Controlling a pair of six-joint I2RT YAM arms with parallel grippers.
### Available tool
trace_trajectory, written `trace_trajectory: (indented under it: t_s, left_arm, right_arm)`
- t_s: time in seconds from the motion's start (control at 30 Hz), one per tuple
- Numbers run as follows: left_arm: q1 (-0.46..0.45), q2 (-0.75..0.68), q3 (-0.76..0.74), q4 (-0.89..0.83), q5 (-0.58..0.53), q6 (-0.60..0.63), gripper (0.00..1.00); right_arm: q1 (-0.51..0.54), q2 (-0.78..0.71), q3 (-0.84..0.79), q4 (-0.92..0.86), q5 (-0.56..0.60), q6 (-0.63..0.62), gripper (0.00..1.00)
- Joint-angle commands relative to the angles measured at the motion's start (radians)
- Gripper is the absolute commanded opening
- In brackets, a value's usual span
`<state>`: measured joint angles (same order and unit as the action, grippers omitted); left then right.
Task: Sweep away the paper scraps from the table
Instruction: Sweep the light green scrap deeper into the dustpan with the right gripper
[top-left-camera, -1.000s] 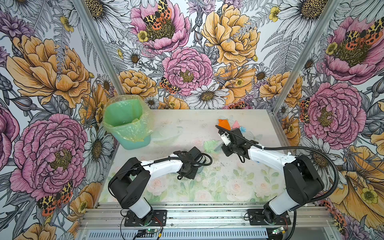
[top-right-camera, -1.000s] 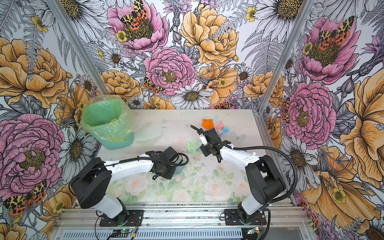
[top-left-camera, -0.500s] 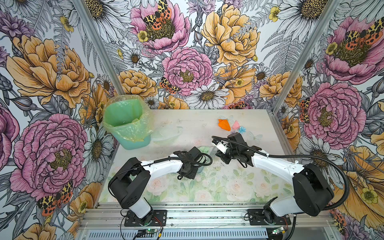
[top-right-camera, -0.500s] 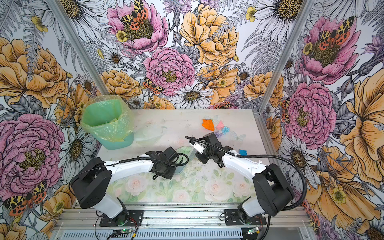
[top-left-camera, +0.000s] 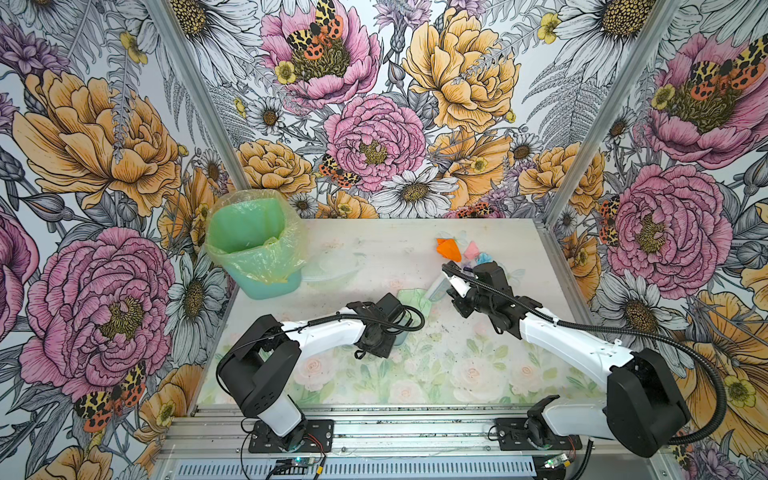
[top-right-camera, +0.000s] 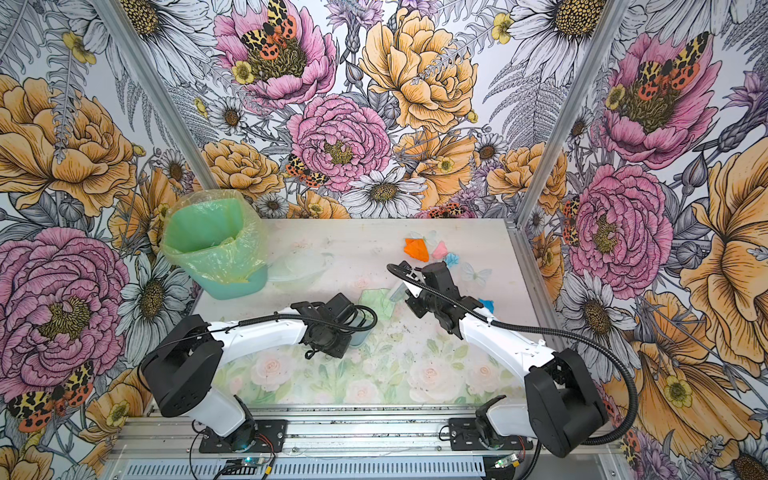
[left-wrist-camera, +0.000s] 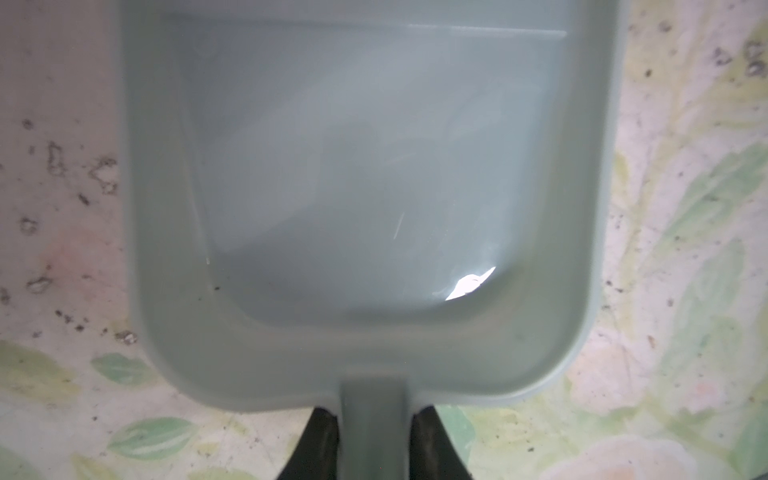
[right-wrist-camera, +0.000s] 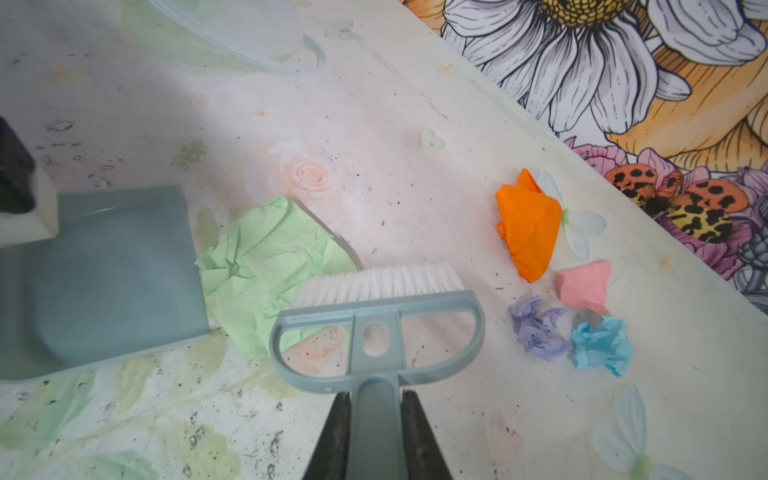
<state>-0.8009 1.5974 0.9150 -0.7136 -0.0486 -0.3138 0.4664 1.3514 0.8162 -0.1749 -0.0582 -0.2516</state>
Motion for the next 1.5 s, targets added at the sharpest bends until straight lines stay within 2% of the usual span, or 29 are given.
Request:
trace_trajectory:
  t_s: [0.0, 0.27, 0.53, 0.77, 1.03, 1.3, 1.47]
  left_arm:
    - [0.009, -0.033, -0.011, 0.017, -0.010, 0.009, 0.00]
    - [0.007, -0.033, -0.008, 0.017, -0.011, 0.014, 0.00]
    - [0.005, -0.013, 0.009, 0.019, -0.007, 0.013, 0.00]
    - [0.005, -0.004, 0.018, 0.019, -0.003, 0.015, 0.00]
    - [0.005, -0.001, 0.021, 0.019, -0.002, 0.014, 0.00]
    - [0.006, 0.003, 0.015, 0.020, -0.003, 0.016, 0.00]
    - [0.005, -0.008, 0.006, 0.021, -0.005, 0.013, 0.00]
  right_arm:
    - [-0.005, 0.034, 0.040, -0.003, 0.042, 0.043, 0.00]
    - [-0.004, 0.099, 0.057, -0.004, 0.033, 0.059, 0.00]
    - [0.005, 0.175, 0.102, -0.005, -0.087, 0.086, 0.00]
    - [0.054, 0.149, 0.098, -0.045, -0.158, 0.109, 0.00]
    - [0.098, 0.057, 0.080, -0.137, -0.291, 0.164, 0.00]
    - [0.058, -0.022, 0.070, -0.143, -0.231, 0.157, 0.00]
    - [0.022, 0.055, 0.124, -0.098, -0.110, 0.149, 0.00]
